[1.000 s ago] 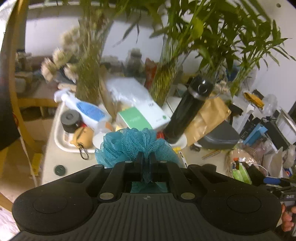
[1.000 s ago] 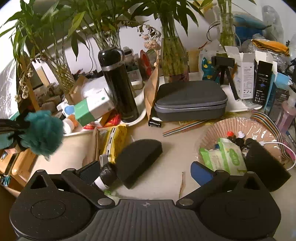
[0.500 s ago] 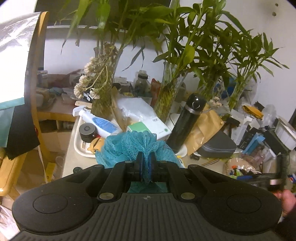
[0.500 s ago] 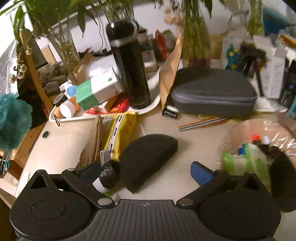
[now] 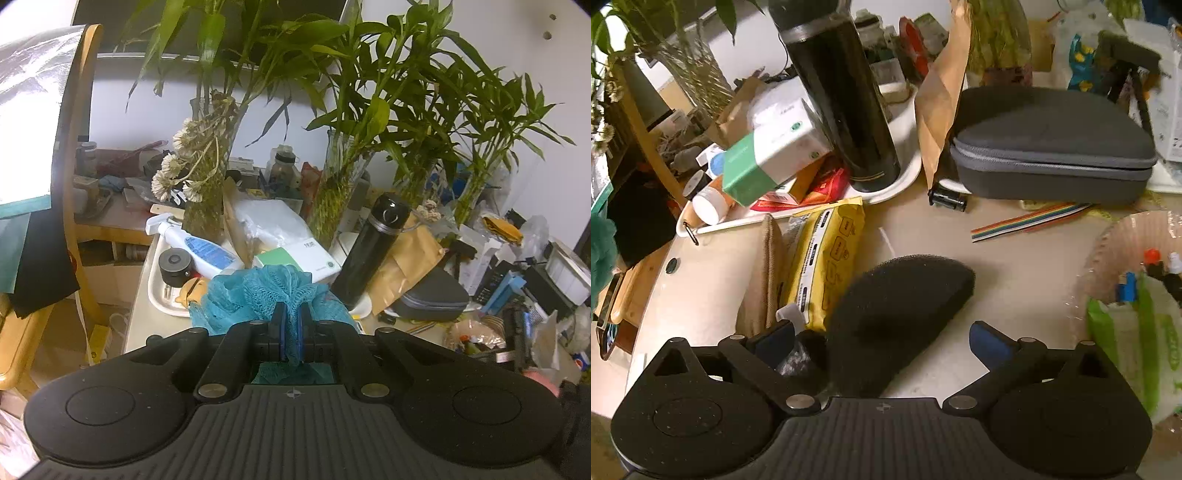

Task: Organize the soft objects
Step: 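Lift the teal pouf with the left tool while the right tool grasps another black foam pad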

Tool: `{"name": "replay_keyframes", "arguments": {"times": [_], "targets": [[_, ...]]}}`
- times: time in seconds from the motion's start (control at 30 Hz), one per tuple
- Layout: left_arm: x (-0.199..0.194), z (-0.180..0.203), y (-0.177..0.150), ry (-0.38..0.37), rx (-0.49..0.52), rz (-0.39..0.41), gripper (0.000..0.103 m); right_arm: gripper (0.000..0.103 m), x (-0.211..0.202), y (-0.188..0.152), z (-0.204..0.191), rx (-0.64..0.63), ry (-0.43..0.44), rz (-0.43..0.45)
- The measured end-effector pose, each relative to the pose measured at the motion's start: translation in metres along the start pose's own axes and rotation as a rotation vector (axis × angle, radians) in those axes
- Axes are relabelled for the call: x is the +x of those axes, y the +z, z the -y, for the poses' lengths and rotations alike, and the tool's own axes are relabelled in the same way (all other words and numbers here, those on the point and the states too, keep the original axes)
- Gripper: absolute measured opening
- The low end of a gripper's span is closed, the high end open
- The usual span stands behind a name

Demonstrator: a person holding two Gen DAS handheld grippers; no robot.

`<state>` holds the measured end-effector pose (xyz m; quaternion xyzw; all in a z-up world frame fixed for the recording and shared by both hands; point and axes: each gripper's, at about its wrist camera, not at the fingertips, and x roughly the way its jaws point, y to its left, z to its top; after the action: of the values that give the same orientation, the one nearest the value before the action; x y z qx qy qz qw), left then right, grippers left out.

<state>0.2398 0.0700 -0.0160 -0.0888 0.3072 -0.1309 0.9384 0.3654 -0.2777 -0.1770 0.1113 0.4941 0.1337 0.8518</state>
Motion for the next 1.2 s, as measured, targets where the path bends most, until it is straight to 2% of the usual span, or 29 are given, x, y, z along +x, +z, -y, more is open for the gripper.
{"name": "replay_keyframes", "arguments": {"times": [0.07,0.3,0.43,0.53,0.7,1.03,1.2], "targets": [[0.001,0.001,0.0,-0.005,0.005,-0.003,0.006,0.096,0.008,0.002,0.002,0.017,0.009,-0.014],[0.005,0.002,0.0,-0.009,0.011,-0.011,0.006,0.094,0.035,0.008,0.002,0.044,0.035,-0.068],[0.007,0.002,0.0,-0.01,0.01,-0.016,0.006,0.086,0.044,0.009,-0.004,-0.01,-0.051,-0.09],[0.007,0.002,0.0,-0.013,0.013,-0.018,0.006,0.079,0.039,0.01,-0.01,-0.063,-0.106,-0.067],[0.008,0.003,0.0,-0.013,0.017,-0.021,0.006,0.07,0.036,0.008,-0.009,-0.091,-0.115,-0.063],[0.008,0.005,-0.001,-0.008,0.031,-0.015,0.006,0.067,0.01,0.012,-0.019,-0.153,-0.143,0.018],[0.005,0.006,0.0,0.016,0.036,-0.006,0.006,0.067,-0.022,0.013,-0.021,-0.165,-0.151,0.076]]}}
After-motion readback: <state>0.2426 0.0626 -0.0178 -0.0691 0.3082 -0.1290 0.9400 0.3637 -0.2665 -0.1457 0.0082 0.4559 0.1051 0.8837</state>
